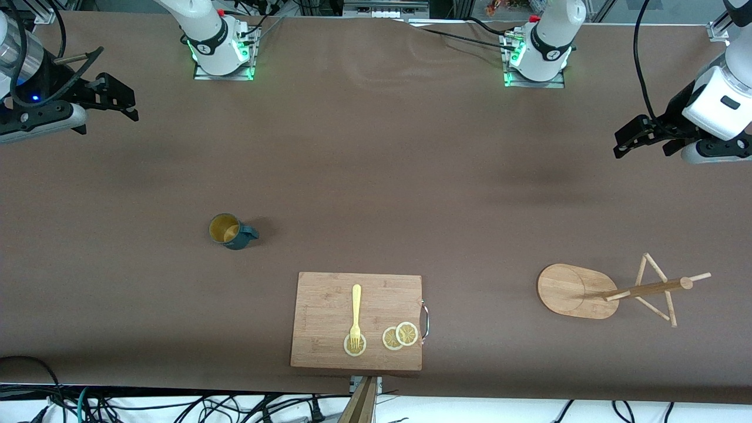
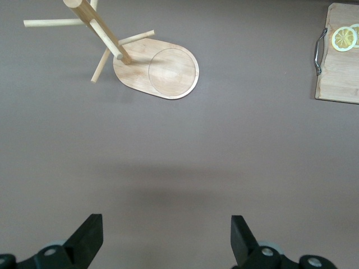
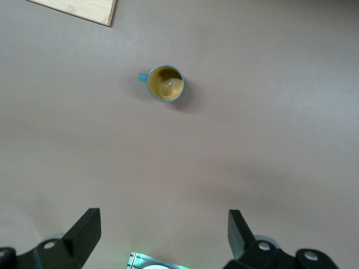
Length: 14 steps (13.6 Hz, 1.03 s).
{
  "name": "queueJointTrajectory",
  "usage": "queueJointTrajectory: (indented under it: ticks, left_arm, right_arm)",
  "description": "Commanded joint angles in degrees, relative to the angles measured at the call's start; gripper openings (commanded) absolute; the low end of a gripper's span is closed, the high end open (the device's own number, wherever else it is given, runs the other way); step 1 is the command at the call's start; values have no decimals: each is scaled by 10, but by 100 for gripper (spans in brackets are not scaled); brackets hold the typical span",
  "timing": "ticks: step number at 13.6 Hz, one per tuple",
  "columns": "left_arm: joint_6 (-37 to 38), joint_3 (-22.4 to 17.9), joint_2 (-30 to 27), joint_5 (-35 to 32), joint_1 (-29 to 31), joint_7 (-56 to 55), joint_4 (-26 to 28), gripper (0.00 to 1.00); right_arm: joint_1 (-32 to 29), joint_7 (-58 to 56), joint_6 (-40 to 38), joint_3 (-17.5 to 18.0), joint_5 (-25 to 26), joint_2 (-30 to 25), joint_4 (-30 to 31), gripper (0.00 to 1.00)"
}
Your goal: Pass cup and hang on rack
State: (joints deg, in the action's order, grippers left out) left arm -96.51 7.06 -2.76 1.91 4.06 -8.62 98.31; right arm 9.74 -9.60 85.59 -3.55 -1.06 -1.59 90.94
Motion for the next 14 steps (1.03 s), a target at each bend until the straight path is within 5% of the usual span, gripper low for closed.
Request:
queueJointTrajectory:
  ticks: [1, 14]
  left_arm:
    - [-5, 2, -11, 15, 8, -1, 11, 100]
    - [-5, 1, -5, 16, 12, -1, 9, 100]
  right_arm:
    - [-10, 27, -16, 14, 22, 1, -15, 100]
    - [-10, 39, -13, 12, 29, 9, -24, 100]
